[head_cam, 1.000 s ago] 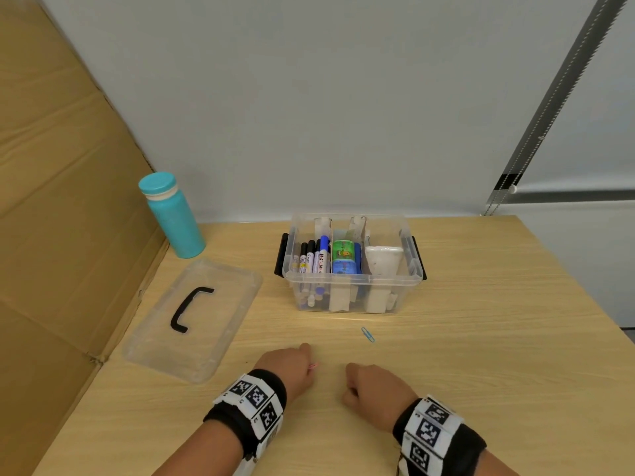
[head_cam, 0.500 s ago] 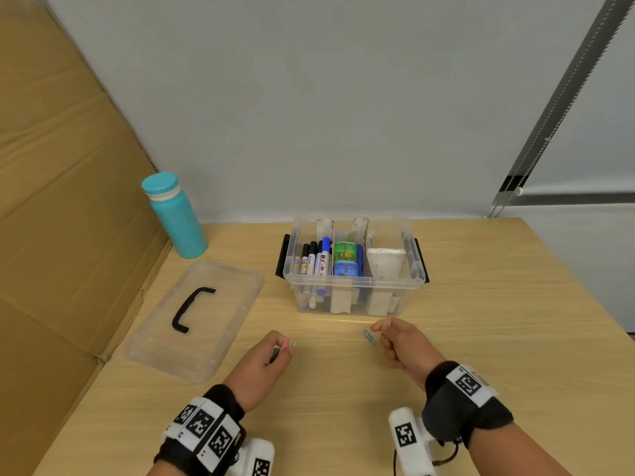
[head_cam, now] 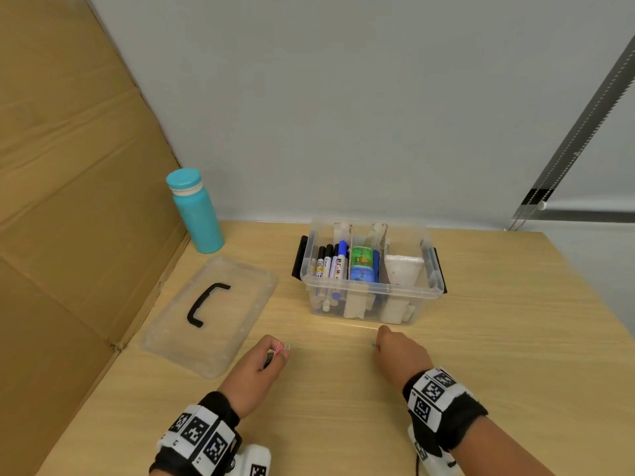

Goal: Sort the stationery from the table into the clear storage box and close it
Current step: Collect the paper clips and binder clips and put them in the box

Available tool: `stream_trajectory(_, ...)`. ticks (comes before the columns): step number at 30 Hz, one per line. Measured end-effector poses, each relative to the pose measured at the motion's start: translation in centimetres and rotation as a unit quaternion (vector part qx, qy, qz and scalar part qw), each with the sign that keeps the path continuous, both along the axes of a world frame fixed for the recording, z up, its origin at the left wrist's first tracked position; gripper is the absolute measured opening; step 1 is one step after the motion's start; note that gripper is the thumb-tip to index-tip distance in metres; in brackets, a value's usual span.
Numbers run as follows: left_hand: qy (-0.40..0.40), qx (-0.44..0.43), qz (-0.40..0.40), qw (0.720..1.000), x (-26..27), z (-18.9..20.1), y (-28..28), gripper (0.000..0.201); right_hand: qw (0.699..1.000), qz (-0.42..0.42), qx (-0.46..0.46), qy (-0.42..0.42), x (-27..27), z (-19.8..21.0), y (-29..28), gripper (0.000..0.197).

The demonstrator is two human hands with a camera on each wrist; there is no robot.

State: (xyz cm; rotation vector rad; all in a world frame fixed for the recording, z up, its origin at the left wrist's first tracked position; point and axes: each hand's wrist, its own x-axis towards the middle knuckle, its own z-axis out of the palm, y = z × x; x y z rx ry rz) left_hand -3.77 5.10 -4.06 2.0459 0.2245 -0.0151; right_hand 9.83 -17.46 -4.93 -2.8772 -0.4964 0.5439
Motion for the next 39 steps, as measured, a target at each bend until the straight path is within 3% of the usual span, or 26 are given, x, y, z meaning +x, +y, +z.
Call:
stream_trajectory(3, -0.004, -0.004, 0.004, 1.000, 0.0, -0.1, 0.0, 0.020, 0.998, 0.029, 0.023, 0.041, -0.8, 0.1, -0.8, 0.021)
stream_trajectory(6, 0.001, -0.011, 0.004, 1.000, -0.1, -0.3, 0.1, 0.020, 0.991, 0.051, 0.111, 0.045, -1.8, 1.9, -1.9, 0.012)
stream_trajectory(11, 0.007, 0.000, 0.000, 1.000, 0.2, -0.4, 0.1, 0.019, 0.958, 0.003, 0.271, -0.090, -1.4, 9.1, -3.3, 0.007)
stream_trajectory(15, 0.000, -0.003, -0.002, 1.000, 0.4, -0.4, -0.2, 0.019, 0.928, -0.024, 0.320, -0.188, 0.8, 13.4, -3.9, 0.007)
stream_trajectory(18, 0.003, -0.009, -0.009, 1.000, 0.4, -0.5, -0.4, 0.019, 0.945, 0.000, 0.246, -0.214, 3.9, 14.0, -2.6, 0.004)
stream_trajectory(22, -0.002, -0.012, -0.013, 1.000, 0.1, -0.2, -0.7, 0.019, 0.996, 0.027, 0.025, -0.081, 8.3, 12.1, 0.0, 0.007)
stream_trajectory(26, -0.001, -0.006, -0.007, 1.000, -0.3, 0.0, -0.8, 0.019, 0.990, 0.066, -0.126, 0.002, 10.6, 11.0, 1.6, 0.017)
stream_trajectory(29, -0.001, -0.010, -0.004, 1.000, -0.5, 0.2, -1.1, 0.017, 0.988, 0.067, -0.139, 0.022, 11.1, 11.1, 1.9, 0.031)
stream_trajectory(31, 0.000, -0.013, -0.002, 1.000, -0.6, 0.2, -1.2, 0.018, 0.991, 0.072, -0.110, 0.031, 10.7, 11.7, 1.6, 0.030)
stream_trajectory(34, 0.009, -0.019, 0.003, 1.000, -0.8, 0.1, -1.4, 0.020, 0.998, 0.043, 0.052, 0.010, 9.5, 12.5, 0.1, 0.023)
stream_trajectory(36, 0.019, -0.019, 0.005, 1.000, -0.8, -0.2, -1.7, 0.021, 0.984, 0.022, 0.149, -0.090, 8.1, 12.3, -1.6, 0.022)
stream_trajectory(39, 0.039, -0.012, -0.002, 0.999, -0.5, -0.2, -2.6, 0.021, 0.949, 0.000, 0.177, -0.260, 5.8, 10.4, -4.5, 0.022)
